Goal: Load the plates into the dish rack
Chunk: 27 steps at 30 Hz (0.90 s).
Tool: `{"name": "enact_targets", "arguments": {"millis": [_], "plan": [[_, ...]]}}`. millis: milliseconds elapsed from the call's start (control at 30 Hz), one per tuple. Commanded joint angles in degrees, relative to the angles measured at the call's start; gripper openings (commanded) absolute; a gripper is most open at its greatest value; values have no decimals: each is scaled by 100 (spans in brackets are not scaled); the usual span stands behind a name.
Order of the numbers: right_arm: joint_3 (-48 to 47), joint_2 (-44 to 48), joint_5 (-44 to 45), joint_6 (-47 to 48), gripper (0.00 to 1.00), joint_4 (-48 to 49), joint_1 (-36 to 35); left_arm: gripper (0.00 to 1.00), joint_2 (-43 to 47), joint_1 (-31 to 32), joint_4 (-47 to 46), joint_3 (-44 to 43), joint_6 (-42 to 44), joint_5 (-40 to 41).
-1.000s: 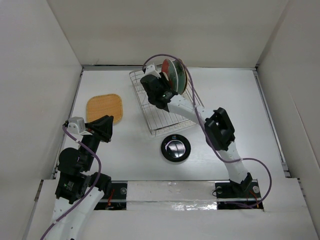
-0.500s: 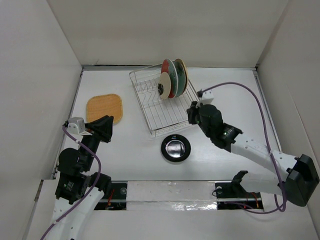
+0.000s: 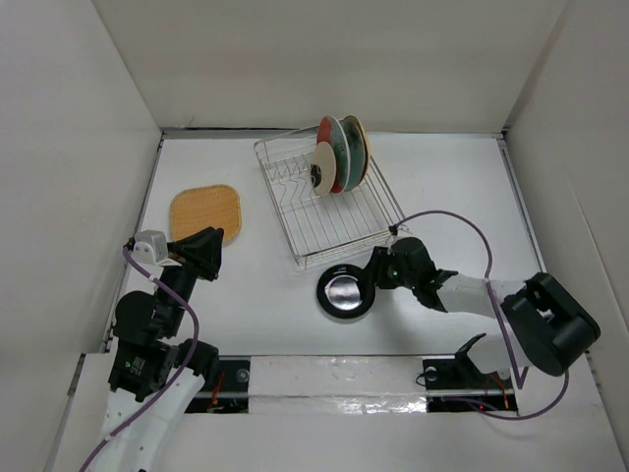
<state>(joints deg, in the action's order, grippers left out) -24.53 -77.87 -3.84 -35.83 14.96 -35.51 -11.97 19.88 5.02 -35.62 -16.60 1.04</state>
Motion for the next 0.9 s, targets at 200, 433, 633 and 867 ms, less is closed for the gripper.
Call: {"name": "enact_targets", "arguments": {"millis": [200, 433, 633, 867], "plan": [[484, -1003, -1269, -425, 0, 1423, 53, 22, -43, 25, -264, -51, 16, -42], [362, 551, -1233, -126, 0, 377, -771, 23, -34, 25, -273, -60, 8, -69], [-1049, 1853, -947, 550, 0, -529, -1327, 23, -34, 25, -273, -60, 8, -60], [-3815, 714, 2111, 1674, 0, -1407, -1099, 22, 19, 25, -256, -68, -1, -42]]}}
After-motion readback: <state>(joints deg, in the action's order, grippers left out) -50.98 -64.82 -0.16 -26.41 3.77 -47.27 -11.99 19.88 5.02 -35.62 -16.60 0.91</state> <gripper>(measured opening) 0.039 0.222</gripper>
